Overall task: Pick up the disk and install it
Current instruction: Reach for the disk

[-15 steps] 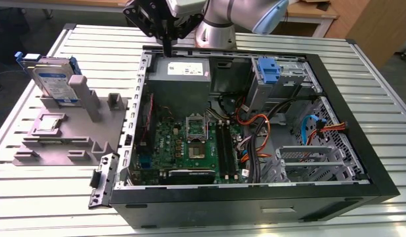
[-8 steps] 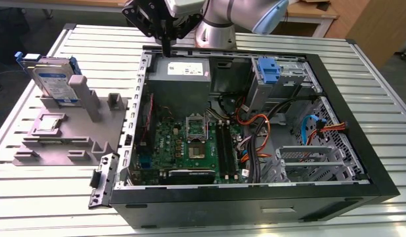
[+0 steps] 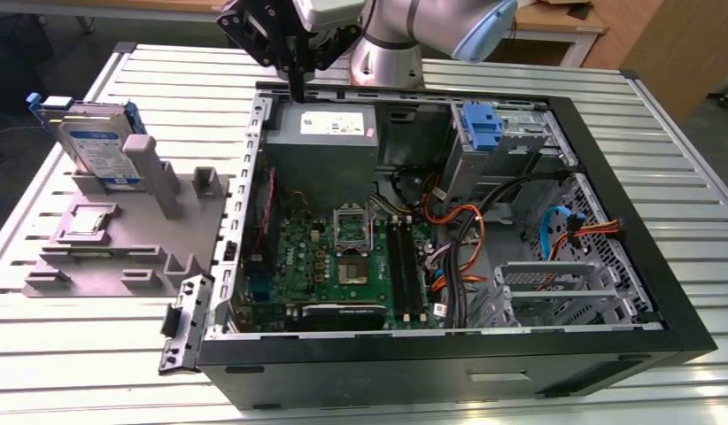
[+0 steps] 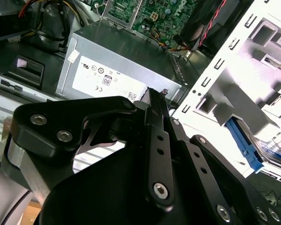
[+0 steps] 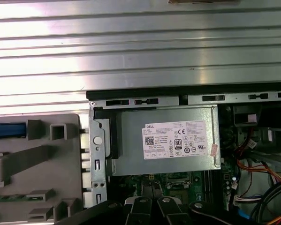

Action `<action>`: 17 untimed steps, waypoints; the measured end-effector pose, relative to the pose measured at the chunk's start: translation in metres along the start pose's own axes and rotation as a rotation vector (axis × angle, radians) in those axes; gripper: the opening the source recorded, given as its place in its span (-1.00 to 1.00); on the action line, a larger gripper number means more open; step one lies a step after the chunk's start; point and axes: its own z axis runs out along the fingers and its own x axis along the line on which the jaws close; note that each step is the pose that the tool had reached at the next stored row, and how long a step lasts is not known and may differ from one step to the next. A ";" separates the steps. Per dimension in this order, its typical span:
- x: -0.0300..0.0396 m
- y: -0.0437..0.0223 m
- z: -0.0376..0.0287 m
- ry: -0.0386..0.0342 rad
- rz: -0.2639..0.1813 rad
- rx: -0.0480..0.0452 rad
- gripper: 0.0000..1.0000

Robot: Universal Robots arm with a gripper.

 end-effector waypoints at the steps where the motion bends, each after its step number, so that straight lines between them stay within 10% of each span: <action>1: 0.0006 -0.0001 0.0000 0.0000 0.000 0.0001 -0.80; 17: 0.0130 -0.0010 0.0004 0.0003 0.000 0.0002 -0.80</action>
